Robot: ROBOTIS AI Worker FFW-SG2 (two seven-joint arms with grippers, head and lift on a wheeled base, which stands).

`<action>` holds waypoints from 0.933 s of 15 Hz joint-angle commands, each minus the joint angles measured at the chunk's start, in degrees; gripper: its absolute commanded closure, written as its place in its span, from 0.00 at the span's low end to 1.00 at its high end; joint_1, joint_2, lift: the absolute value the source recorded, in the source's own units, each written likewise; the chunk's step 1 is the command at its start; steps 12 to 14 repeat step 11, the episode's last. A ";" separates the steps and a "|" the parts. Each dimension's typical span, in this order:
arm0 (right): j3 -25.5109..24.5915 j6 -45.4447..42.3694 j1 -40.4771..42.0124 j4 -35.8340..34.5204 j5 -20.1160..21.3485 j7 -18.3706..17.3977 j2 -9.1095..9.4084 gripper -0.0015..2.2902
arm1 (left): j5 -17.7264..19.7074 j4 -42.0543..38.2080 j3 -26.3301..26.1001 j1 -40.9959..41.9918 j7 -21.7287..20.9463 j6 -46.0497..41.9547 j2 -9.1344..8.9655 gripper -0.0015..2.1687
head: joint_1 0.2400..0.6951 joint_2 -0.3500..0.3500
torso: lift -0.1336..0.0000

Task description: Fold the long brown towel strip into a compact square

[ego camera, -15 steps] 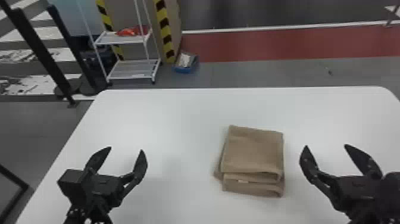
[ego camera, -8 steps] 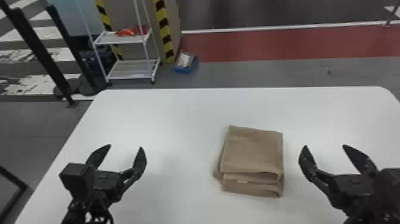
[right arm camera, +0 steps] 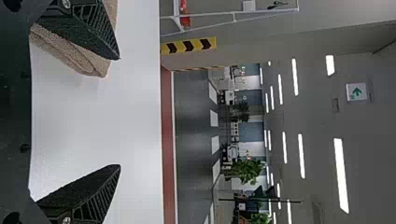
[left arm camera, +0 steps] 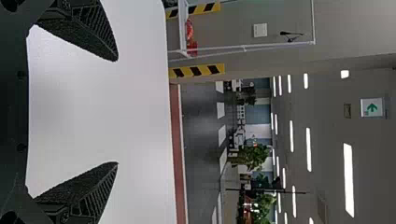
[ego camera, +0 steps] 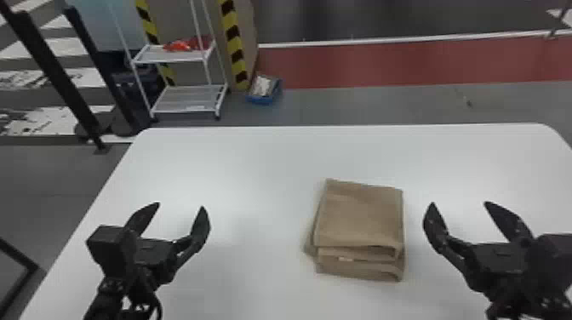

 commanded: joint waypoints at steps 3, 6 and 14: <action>-0.01 -0.63 0.69 -0.40 0.00 0.00 0.05 0.02 | 0.07 -0.49 0.06 0.17 -0.17 -0.51 -0.15 0.04 | 1.00 0.70 | 0.07; -0.18 -0.63 1.57 -0.66 0.00 0.00 0.05 0.02 | 0.07 -0.66 -0.03 0.61 -0.34 -0.51 -0.15 0.04 | 1.00 0.69 | 0.07; -0.01 -1.34 3.24 -2.60 0.09 0.09 0.05 0.02 | 0.34 -2.24 -0.29 2.01 -0.26 0.01 -0.15 0.04 | 1.00 0.69 | 0.07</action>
